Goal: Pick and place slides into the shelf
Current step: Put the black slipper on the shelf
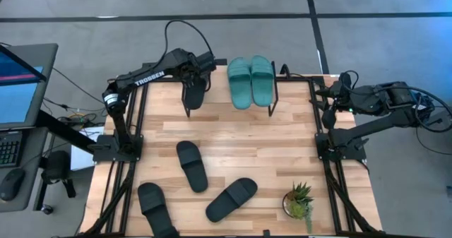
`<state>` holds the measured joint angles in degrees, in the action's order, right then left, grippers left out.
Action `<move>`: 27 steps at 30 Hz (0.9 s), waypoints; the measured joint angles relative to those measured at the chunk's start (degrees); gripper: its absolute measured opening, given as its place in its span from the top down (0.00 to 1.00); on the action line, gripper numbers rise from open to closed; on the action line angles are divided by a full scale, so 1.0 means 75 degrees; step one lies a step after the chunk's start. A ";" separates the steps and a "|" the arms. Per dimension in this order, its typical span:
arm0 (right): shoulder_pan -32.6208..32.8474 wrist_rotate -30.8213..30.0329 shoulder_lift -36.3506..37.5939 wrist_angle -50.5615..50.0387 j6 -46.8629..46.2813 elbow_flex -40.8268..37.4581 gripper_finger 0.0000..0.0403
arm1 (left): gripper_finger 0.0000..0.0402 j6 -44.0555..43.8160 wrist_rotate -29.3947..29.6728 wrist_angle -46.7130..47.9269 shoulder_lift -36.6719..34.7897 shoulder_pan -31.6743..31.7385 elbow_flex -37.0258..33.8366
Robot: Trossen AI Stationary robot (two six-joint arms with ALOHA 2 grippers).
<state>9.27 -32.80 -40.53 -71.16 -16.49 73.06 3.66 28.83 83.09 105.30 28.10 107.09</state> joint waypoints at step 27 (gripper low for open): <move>0.0000 0.0003 0.0000 -0.0058 0.0002 0.0000 0.60 | 0.70 -0.0364 0.0065 0.0446 0.0000 -0.0357 0.0000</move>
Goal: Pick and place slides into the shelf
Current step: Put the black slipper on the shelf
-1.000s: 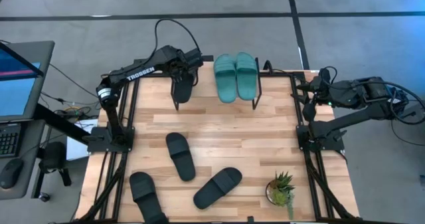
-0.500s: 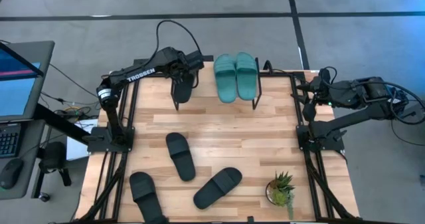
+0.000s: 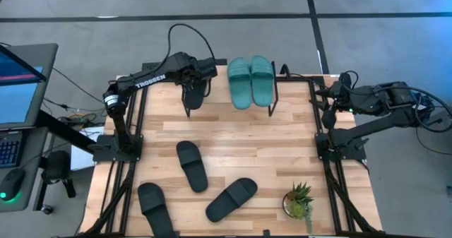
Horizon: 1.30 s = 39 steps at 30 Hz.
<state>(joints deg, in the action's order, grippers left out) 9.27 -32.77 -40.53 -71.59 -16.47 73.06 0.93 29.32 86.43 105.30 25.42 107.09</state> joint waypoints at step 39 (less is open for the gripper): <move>0.0000 0.0192 0.0000 -0.0020 -0.0003 0.0000 0.60 | 0.70 -0.2170 0.0339 0.0481 -0.1241 -0.2203 -0.0006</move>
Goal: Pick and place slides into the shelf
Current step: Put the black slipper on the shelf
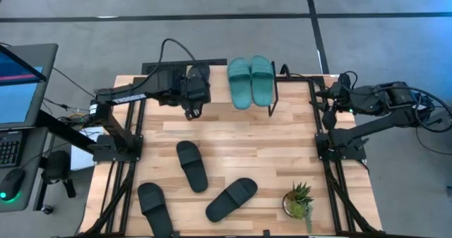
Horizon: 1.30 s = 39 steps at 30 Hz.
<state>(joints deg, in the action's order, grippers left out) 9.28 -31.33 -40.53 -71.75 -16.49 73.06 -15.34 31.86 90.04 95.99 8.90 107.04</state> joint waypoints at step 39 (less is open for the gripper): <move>-0.0003 0.0303 0.0000 -0.0032 -0.0062 0.0000 0.60 | 0.70 -0.4194 0.1080 -0.0164 0.0225 -0.4274 -0.0058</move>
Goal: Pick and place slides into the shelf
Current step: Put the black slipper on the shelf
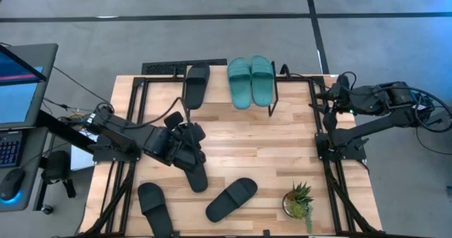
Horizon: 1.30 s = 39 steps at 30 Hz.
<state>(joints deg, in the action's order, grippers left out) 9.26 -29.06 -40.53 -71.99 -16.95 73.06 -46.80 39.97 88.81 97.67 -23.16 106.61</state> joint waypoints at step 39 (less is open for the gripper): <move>0.0006 0.0540 0.0000 -0.0149 0.0324 0.0000 0.60 | 0.70 -0.3076 -0.0762 0.0166 0.1074 -0.1918 0.0012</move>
<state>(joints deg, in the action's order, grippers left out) 9.30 -25.01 -40.53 -73.10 -14.52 73.06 -69.87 34.25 90.05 105.73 -37.54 106.69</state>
